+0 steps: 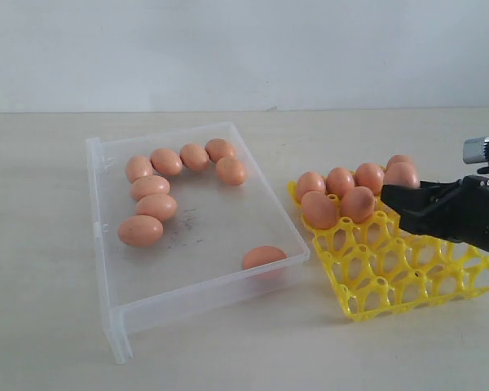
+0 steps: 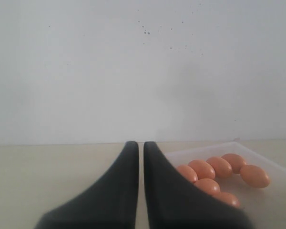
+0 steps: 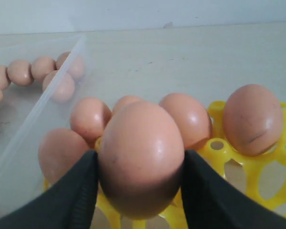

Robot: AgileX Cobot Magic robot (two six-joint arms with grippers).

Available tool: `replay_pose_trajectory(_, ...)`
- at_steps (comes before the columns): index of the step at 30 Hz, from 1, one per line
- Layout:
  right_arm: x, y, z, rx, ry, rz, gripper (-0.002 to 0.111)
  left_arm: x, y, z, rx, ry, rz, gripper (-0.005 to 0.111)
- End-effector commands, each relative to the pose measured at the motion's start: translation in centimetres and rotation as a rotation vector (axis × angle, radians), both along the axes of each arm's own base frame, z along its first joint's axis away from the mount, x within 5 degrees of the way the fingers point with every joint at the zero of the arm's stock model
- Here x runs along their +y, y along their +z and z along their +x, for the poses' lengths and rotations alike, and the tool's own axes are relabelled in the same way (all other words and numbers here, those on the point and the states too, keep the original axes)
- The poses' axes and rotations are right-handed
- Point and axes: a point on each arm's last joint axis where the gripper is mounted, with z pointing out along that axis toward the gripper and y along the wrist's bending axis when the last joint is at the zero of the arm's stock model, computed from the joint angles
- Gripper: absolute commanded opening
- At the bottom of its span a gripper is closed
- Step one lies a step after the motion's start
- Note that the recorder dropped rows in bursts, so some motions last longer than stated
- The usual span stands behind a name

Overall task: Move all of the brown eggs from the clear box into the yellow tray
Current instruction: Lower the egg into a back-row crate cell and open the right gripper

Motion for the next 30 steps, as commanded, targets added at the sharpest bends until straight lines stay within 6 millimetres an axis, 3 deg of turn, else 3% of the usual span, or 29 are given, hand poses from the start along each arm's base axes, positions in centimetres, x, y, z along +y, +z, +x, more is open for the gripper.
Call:
replay_pose_trajectory(1,-0.7,-0.7,0.7,-0.071,-0.049,-0.075,0.0,0.0,0.2,0.0,-0.013,0.002,-0.001,0.004)
replay_pose_trajectory(10,-0.6,-2.1,1.1,-0.095,-0.027,-0.073,0.0,0.0,0.2,0.0,-0.013,0.002,-0.001,0.004)
replay_pose_trajectory(20,-0.6,-2.1,1.4,-0.104,-0.019,-0.072,0.0,0.0,0.2,0.0,-0.013,0.002,-0.001,0.004)
replay_pose_trajectory(30,-0.6,-3.8,3.0,0.016,0.002,-0.06,0.0,0.0,0.2,0.0,-0.013,0.002,-0.001,0.004)
